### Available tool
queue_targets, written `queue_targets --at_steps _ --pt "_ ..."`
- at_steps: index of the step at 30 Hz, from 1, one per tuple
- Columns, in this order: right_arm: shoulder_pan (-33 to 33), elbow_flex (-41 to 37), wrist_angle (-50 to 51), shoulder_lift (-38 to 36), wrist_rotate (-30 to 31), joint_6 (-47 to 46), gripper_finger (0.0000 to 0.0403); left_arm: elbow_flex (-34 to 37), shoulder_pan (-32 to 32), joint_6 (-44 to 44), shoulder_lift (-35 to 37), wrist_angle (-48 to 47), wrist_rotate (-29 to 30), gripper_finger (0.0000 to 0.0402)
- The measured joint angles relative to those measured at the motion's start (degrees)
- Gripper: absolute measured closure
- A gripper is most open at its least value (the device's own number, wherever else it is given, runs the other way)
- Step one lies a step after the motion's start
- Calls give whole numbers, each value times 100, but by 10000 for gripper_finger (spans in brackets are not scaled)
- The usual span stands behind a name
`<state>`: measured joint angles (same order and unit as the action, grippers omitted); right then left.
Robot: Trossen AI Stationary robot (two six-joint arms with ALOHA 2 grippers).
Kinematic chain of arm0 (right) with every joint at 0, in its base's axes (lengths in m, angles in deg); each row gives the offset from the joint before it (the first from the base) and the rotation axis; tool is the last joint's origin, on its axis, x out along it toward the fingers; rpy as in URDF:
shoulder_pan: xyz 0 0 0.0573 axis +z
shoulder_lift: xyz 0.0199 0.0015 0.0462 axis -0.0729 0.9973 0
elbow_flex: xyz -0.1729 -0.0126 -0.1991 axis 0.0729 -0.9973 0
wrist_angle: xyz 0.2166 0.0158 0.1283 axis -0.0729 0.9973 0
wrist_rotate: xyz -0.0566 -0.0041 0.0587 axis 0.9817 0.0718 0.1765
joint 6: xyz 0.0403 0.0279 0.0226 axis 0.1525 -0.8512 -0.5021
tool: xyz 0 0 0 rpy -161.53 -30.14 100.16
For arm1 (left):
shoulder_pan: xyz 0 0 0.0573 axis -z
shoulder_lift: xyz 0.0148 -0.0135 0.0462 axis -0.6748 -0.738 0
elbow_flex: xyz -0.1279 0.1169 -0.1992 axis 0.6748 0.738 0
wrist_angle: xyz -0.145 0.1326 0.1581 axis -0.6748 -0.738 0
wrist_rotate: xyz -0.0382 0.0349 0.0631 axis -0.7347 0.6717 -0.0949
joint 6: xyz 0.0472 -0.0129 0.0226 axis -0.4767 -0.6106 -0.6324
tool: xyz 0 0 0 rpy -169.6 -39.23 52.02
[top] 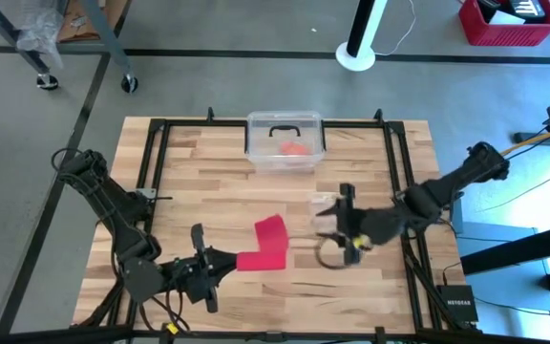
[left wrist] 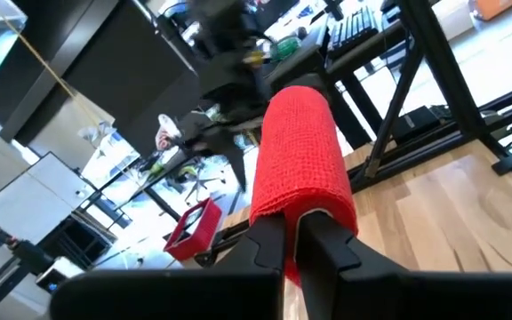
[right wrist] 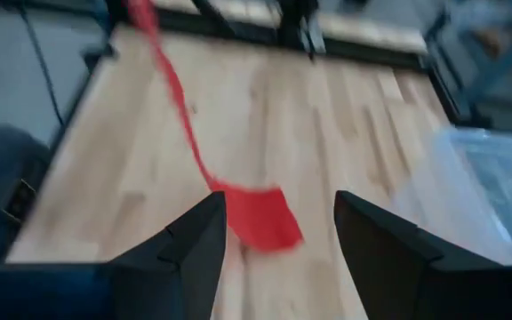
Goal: Roll bandage
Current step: Roll the red bandage
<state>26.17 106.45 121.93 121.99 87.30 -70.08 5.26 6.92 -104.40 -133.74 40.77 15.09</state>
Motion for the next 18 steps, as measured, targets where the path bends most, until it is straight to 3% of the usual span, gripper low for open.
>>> queue_targets --at_steps 4,8,12,18 --pt "245 -1944 -2691 -690 144 217 192 0 -75 23 0 4 0 398" --pt "230 -3389 -5119 -856 146 474 192 1 -180 59 0 -31 0 398" --pt "187 -3972 -5959 -737 246 459 192 2 -267 158 -2 -75 0 398" --pt "187 -4032 -6593 -347 100 86 192 2 -301 262 -2 -73 0 398"
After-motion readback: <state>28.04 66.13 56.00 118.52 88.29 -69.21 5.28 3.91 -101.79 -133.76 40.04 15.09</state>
